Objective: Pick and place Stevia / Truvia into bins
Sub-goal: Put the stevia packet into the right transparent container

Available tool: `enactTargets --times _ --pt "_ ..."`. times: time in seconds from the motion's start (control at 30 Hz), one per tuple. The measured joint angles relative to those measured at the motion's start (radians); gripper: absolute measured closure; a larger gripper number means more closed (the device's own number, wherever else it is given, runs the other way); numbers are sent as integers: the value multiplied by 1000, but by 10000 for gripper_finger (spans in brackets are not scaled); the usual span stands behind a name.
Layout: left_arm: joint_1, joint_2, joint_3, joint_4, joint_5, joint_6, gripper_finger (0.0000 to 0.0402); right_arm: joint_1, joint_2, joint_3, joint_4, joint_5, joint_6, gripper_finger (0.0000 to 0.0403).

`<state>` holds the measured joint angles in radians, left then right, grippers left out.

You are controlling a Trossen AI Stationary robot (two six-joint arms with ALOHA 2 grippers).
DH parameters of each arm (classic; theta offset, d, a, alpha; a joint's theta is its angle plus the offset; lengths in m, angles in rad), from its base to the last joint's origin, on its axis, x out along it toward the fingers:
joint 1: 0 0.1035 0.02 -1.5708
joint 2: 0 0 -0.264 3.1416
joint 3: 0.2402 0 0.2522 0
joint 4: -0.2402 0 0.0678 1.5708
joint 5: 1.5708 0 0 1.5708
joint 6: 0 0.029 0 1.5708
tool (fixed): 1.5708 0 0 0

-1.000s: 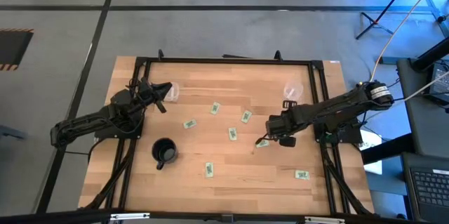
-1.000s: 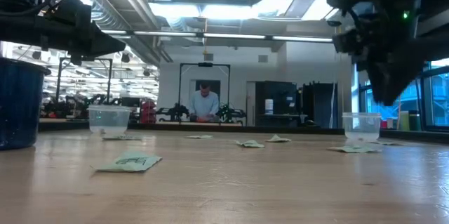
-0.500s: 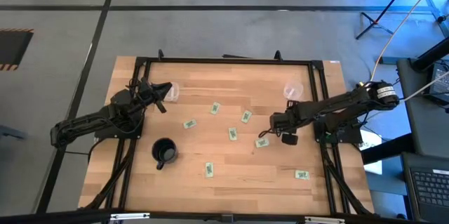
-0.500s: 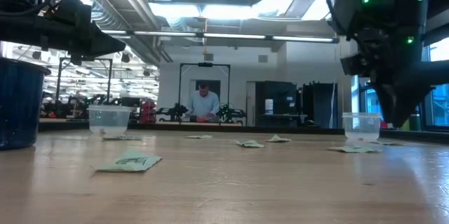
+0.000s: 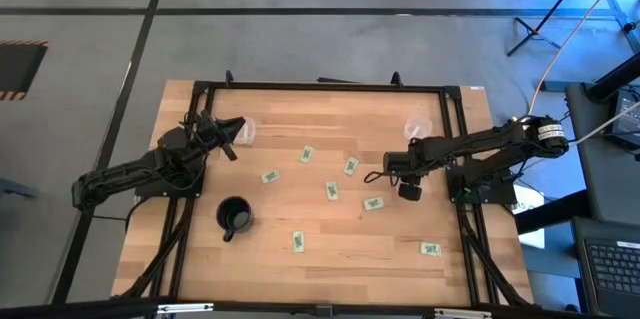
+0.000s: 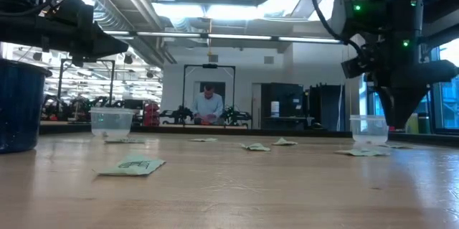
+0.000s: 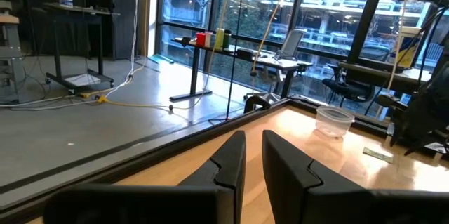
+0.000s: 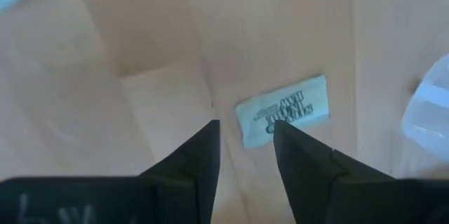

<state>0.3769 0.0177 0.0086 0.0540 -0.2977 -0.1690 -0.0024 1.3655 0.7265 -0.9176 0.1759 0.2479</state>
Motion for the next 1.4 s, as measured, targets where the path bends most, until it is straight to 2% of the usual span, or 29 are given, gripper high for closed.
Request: enactTargets --times 0.23,0.5,0.9,1.4 --pt "0 0 0 0 -1 34 359 -42 12 14 -36 -39 -98 265" --pt "0 0 0 3 -26 40 359 -67 103 14 -23 -54 -245 265" --pt "0 0 0 2 -27 45 359 -67 232 18 -17 -54 -299 267" --pt "0 0 0 2 -28 65 359 -66 266 18 -16 -48 -311 359"
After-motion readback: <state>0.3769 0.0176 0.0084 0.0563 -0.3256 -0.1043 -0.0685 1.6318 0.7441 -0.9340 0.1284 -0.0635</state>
